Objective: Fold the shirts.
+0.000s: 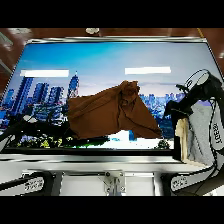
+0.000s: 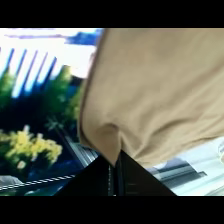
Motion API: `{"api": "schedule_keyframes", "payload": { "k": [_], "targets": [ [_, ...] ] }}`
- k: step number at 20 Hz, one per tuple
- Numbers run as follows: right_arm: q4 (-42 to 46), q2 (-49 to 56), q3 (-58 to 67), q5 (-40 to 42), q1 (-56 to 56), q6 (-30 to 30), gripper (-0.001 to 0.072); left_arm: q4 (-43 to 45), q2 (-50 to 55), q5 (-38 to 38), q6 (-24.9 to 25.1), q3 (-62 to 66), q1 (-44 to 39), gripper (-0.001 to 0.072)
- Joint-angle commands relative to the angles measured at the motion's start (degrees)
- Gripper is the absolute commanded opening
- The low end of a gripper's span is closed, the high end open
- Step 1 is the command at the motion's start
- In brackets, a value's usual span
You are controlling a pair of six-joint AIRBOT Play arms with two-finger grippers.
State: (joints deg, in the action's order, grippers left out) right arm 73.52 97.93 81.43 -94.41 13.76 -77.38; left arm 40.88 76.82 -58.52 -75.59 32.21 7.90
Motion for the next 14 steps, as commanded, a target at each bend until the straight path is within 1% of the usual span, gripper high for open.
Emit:
{"api": "schedule_keyframes", "payload": {
  "k": [1, 4, 6, 8, 14],
  "targets": [
    [2.08, 0.0, -7.06, 2.86, -1.81, 3.08, 0.0674, -1.01, -1.11, -1.68, 0.85, 0.46, -0.07, 0.0039],
    [2.1, 0.07, -10.51, 3.85, -5.14, 6.82, 0.0674, -1.29, -1.9, -2.16, 0.96, 0.46, -0.07, 0.0039],
    [2.58, 0.07, -10.93, 5.51, -7.1, 7.23, 0.0674, -1.51, -1.9, -2.16, 0.96, 0.46, -0.07, 0.0039],
    [5.44, 0.07, -10.93, 6.19, -8.9, 7.41, 0.0673, -2.01, -1.9, -2.19, 0.98, 0.46, -0.07, 0.0039],
    [5.53, 0.24, -10.97, 6.88, -13.79, 8.37, 0.0674, -1.95, -1.88, -2.08, 1.51, 0.46, -0.02, 0.0039]
  ]
}}
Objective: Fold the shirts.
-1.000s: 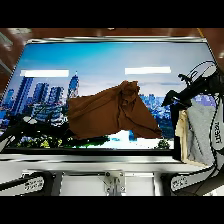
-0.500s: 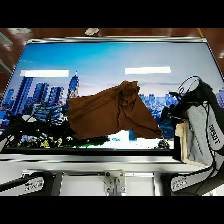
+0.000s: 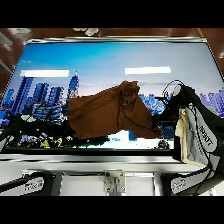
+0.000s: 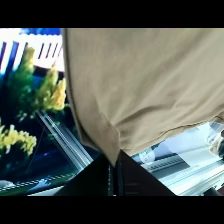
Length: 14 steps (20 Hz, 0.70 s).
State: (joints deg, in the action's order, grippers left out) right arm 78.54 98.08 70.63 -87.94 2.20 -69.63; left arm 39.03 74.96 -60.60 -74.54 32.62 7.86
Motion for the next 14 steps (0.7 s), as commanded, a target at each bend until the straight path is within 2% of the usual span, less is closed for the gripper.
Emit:
{"api": "schedule_keyframes", "payload": {
  "k": [1, 3, 6, 7, 8, 9, 10, 11, 12, 13, 14],
  "targets": [
    [0.52, 0.09, -0.17, 0.22, -2.91, 0.61, 0.0673, -0.07, -0.02, 0.0, 0.46, 0.04, 0.15, 0.0038],
    [0.94, 0.09, -0.17, 0.28, -4.31, 0.61, 0.0674, -0.07, 0.0, 0.0, 0.48, 0.04, 0.72, 0.0039],
    [6.97, 0.09, -0.17, 1.73, -6.36, -0.31, 0.0673, -0.09, 0.0, -0.04, 0.63, 0.04, 1.46, 0.0039],
    [9.14, 0.09, -0.17, 2.64, -6.75, -2.19, 0.0644, -0.07, -0.02, -0.04, 0.68, 0.04, 1.51, 0.0039],
    [11.37, 0.09, -0.17, 3.28, -6.73, -3.72, 0.052, -0.09, 0.0, -0.02, 1.11, 0.04, 1.53, 0.0039],
    [11.82, 0.09, -0.17, 4.09, -6.71, -4.7, 0.0438, -0.11, 0.0, -0.02, 1.46, 0.04, 1.53, 0.0039],
    [11.32, 0.11, -0.17, 4.92, -6.71, -5.86, 0.0434, -0.11, 0.0, -0.04, 1.49, 0.04, 1.53, 0.0039],
    [9.81, 0.22, -0.17, 5.62, -6.86, -6.27, 0.0292, -0.11, 0.0, -0.02, 1.49, 0.04, 1.53, 0.0039],
    [8.92, 0.48, -0.17, 5.75, -7.1, -6.47, 0.0117, -0.11, -0.02, -0.02, 1.51, 0.04, 1.53, 0.0039],
    [8.83, 0.68, -0.17, 5.77, -7.45, -7.19, 0.0066, -0.11, -0.04, -0.02, 1.77, 0.11, 1.53, 0.0038],
    [8.81, 0.59, -0.15, 5.73, -7.76, -7.87, 0.0066, -0.09, -0.09, -0.13, 1.95, 0.52, 1.53, 0.0038]
  ]
}}
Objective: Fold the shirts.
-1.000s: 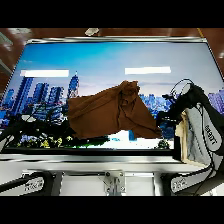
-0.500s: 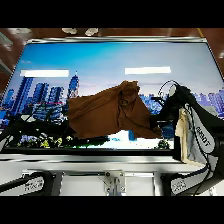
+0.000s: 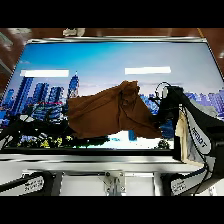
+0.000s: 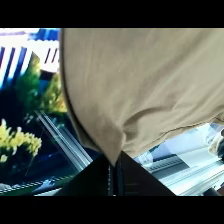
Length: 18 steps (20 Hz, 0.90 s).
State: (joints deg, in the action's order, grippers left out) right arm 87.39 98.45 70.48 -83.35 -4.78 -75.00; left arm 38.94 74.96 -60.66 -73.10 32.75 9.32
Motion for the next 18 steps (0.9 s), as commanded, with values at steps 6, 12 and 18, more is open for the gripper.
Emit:
{"api": "schedule_keyframes", "payload": {
  "k": [6, 12, 18],
  "targets": [
    [-4.0, -10.67, 7.48, 0.11, -0.74, -4.07, 0.0065, 0.04, -10.27, -1.03, -0.26, 15.63, 0.07, 0.0037],
    [-3.28, -32.15, 35.82, 17.14, -0.74, -13.16, 0.0065, 17.4, -24.63, -0.7, -11.06, 58.45, 1.81, 0.0037],
    [-2.84, -48.76, 46.71, 36.72, -0.74, -20.35, 0.0064, 29.27, -30.38, -1.22, -20.74, 87.52, 2.21, 0.0037]
  ]
}}
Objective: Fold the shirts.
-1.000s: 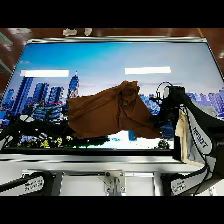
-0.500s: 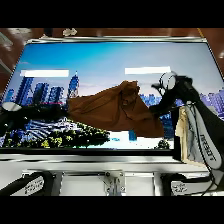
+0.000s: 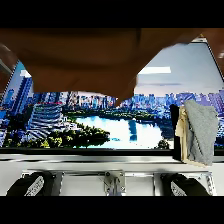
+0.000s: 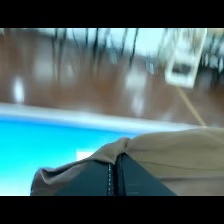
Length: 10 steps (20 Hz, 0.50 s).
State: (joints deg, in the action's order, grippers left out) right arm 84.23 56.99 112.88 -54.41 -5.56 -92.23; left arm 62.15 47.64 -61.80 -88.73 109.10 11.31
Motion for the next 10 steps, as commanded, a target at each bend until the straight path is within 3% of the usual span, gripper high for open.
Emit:
{"api": "schedule_keyframes", "payload": {
  "k": [1, 6, 10],
  "targets": [
    [0.83, -8.81, 4.31, 5.53, 0.04, -3.13, 0.0064, 6.4, -4.48, -1.33, -5.14, 11.1, 0.22, 0.0037],
    [5.09, -12.59, 4.31, -10.62, 0.04, -3.1, 0.0064, 14.4, -7.23, -22.47, -6.99, 8.63, 0.22, 0.0037],
    [2.19, -9.49, 4.0, -20.74, 0.02, -4.04, 0.0064, 13.97, -7.15, -29.2, -6.91, -1.68, 0.2, 0.0037]
  ]
}}
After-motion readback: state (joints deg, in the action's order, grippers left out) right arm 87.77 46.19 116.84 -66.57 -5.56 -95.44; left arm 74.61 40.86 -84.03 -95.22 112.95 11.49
